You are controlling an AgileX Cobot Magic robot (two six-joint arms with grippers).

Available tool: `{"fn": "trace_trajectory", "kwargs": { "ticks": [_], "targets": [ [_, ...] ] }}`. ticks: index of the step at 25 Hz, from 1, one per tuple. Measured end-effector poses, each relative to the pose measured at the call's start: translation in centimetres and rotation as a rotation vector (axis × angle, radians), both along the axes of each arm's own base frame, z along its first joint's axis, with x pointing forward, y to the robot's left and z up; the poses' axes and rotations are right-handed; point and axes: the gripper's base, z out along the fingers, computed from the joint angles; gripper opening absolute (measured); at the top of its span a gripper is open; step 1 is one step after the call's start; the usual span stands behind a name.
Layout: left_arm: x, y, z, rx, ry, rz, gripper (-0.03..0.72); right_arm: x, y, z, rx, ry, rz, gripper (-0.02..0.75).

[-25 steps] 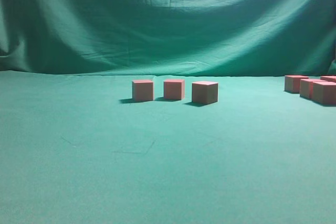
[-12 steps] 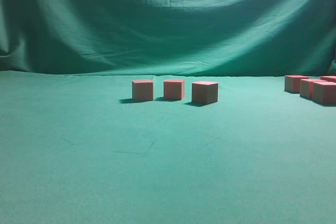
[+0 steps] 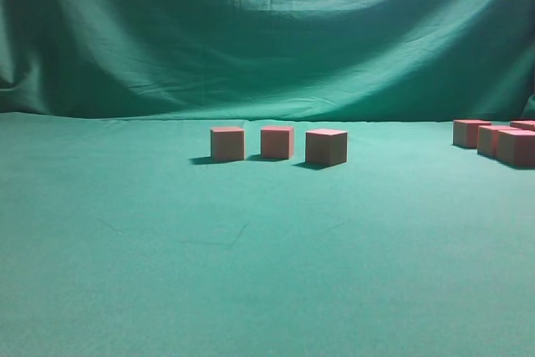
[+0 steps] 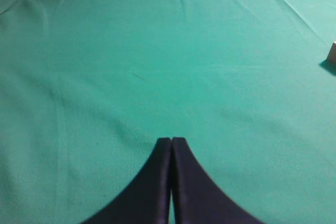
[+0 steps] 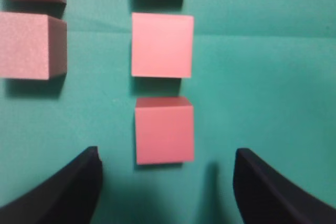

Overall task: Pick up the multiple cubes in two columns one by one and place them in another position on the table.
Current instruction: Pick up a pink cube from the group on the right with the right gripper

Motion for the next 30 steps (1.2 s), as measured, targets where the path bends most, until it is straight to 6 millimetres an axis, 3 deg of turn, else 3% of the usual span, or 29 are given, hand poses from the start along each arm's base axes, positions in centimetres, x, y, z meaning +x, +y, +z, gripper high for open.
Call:
{"fn": "trace_trajectory", "kwargs": {
  "ticks": [9, 15, 17, 20, 28, 30],
  "targets": [
    [0.0, 0.0, 0.0, 0.000, 0.000, 0.000, 0.000, 1.3, 0.0, -2.5, 0.006, -0.019, 0.006, 0.503],
    [0.0, 0.0, 0.0, 0.000, 0.000, 0.000, 0.000, 1.5, 0.1, -3.1, 0.016, -0.014, -0.013, 0.503],
    [0.0, 0.0, 0.0, 0.000, 0.000, 0.000, 0.000, 1.5, 0.1, -3.1, 0.021, -0.015, -0.033, 0.372],
    [0.0, 0.0, 0.0, 0.000, 0.000, 0.000, 0.000, 1.5, 0.1, -3.1, 0.025, -0.010, -0.046, 0.256],
    [0.0, 0.0, 0.0, 0.000, 0.000, 0.000, 0.000, 0.8, 0.3, -2.7, 0.054, 0.104, -0.087, 0.266],
    [0.0, 0.0, 0.0, 0.000, 0.000, 0.000, 0.000, 0.5, 0.5, -1.8, 0.079, 0.121, -0.104, 0.266]
  ]
}}
